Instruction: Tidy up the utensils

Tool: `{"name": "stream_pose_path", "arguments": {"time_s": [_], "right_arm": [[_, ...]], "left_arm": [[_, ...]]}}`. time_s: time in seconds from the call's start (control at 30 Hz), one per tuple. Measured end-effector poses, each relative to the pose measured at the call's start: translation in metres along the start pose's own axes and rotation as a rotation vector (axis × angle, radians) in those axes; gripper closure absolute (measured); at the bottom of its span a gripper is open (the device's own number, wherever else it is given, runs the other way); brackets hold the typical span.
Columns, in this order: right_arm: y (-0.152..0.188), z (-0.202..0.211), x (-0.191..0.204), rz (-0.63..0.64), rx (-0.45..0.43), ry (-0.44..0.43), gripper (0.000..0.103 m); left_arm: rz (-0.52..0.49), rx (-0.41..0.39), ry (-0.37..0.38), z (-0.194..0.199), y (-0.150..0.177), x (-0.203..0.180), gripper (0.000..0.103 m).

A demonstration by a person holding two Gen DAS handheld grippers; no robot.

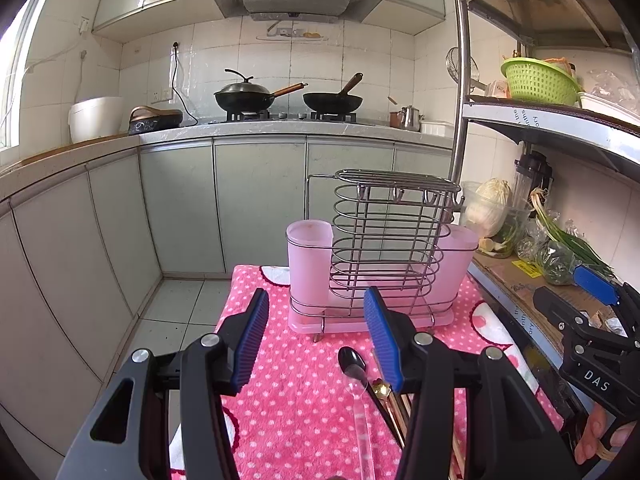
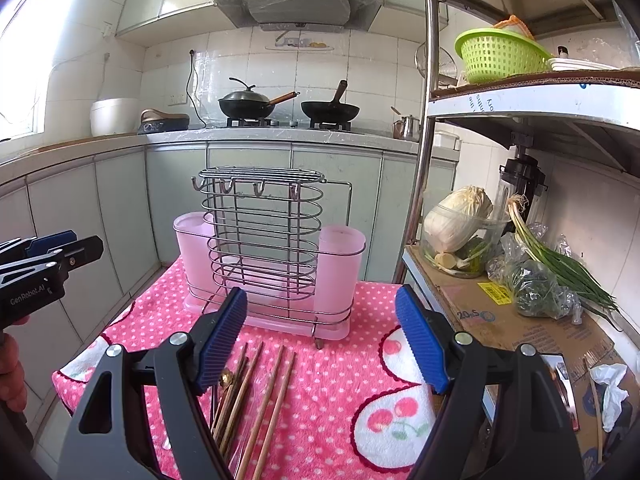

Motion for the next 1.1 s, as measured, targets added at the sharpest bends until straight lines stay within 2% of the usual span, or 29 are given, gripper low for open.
{"name": "stream_pose_path", "arguments": {"time_s": [0.37, 0.6, 0.8, 1.03, 1.1], "right_arm": [[0.001, 0.002, 0.000, 0.000, -0.003, 0.004, 0.026], [0.006, -0.010, -0.001, -0.003, 0.053, -0.012, 0.026], [0.017, -0.031, -0.002, -0.019, 0.137, -0.068, 0.026], [0.035, -0.056, -0.010, -0.103, 0.242, -0.147, 0.026], [0.041, -0.064, -0.013, -0.135, 0.275, -0.169, 0.026]], "left_arm": [[-0.001, -0.002, 0.002, 0.001, -0.001, 0.001, 0.054], [-0.002, 0.063, 0.013, -0.012, 0.002, 0.006, 0.054], [0.011, 0.183, 0.012, -0.038, 0.008, 0.016, 0.054], [0.079, 0.394, 0.055, -0.080, 0.026, 0.027, 0.054], [0.077, 0.444, 0.065, -0.090, 0.035, 0.026, 0.057]]}}
Point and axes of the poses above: each gripper's, at about its wrist camera, not at the fingertips, and z roughly against the way its jaws point, x to its left, y to its underside, the point moved 1 cm from there along -z, roughly the way its jaws point, and after that the axes turned 13 degrees about z, right-handed, at the moved point
